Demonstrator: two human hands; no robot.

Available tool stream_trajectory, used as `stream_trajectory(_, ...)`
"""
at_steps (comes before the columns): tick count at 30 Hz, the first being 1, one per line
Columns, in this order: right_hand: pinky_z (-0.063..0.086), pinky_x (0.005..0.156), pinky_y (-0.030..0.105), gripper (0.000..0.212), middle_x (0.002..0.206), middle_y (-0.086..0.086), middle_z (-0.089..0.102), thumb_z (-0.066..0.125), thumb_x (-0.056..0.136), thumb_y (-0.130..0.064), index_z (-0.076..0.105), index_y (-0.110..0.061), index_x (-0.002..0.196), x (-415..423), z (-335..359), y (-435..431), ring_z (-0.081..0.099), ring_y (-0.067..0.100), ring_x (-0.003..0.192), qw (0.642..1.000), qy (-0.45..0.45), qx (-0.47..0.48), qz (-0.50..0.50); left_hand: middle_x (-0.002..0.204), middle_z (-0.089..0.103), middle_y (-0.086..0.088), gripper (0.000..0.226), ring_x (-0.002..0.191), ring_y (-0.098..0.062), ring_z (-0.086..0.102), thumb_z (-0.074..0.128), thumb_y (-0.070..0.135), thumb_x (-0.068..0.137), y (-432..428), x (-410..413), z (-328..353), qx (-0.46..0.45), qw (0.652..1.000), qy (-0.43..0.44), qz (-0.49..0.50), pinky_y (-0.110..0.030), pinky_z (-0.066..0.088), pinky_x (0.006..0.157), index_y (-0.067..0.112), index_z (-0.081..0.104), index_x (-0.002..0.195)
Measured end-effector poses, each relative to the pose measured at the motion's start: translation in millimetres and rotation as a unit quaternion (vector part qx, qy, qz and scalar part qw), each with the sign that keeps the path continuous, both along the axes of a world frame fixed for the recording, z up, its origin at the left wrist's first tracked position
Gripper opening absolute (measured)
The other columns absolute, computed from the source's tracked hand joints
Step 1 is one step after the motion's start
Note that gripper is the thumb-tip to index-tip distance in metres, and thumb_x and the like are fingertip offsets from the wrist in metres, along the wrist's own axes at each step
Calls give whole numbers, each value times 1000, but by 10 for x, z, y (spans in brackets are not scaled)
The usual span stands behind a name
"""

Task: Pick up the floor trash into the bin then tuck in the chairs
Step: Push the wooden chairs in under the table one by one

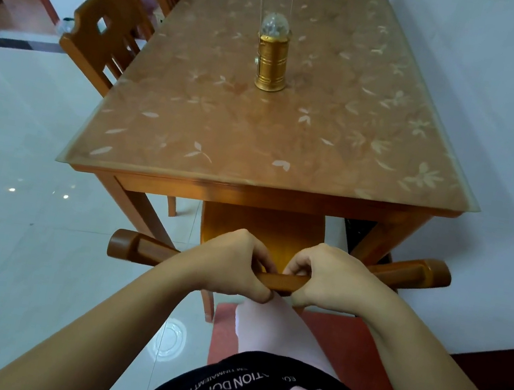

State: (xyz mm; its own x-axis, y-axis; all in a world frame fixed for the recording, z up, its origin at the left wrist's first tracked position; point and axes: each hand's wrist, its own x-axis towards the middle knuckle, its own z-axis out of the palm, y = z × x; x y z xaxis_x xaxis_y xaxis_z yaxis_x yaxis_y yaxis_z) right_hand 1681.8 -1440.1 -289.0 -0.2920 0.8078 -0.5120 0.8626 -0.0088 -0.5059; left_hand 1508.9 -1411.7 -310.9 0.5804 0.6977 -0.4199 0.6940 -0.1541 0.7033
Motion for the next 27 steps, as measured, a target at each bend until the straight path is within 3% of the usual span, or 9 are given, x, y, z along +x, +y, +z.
stream_trajectory(11,43,50,23,20,78,6,69,72,63,-21,68,-27,82,-129,-94,-178,64,21,66,1000,16,-4,-18,80,69,-3,28,70,-27,64,73,29,66,-159,-136,-68,13,1000,3,-8,-46,55,66,23,74,93)
stream_trajectory(15,40,47,21,20,79,10,69,72,65,-20,68,-24,84,-117,-73,-230,57,15,57,1000,11,-12,-14,80,68,-5,27,71,-29,62,73,31,65,-220,-122,-85,10,1000,-4,-14,-48,54,65,25,73,91)
stream_trajectory(20,40,49,21,19,77,1,67,75,65,-20,70,-25,83,-67,-72,-334,56,11,60,1000,2,-12,-20,78,68,-2,29,68,-25,62,75,29,67,-333,-73,-141,1,1000,-11,-4,-41,53,59,22,73,94)
stream_trajectory(27,42,55,26,18,80,3,68,73,64,-19,70,-25,81,-32,-103,-427,57,13,65,999,-8,-15,-29,77,68,-1,27,66,-23,62,76,29,67,-421,5,-187,-8,1000,-8,-1,-43,54,62,22,73,93)
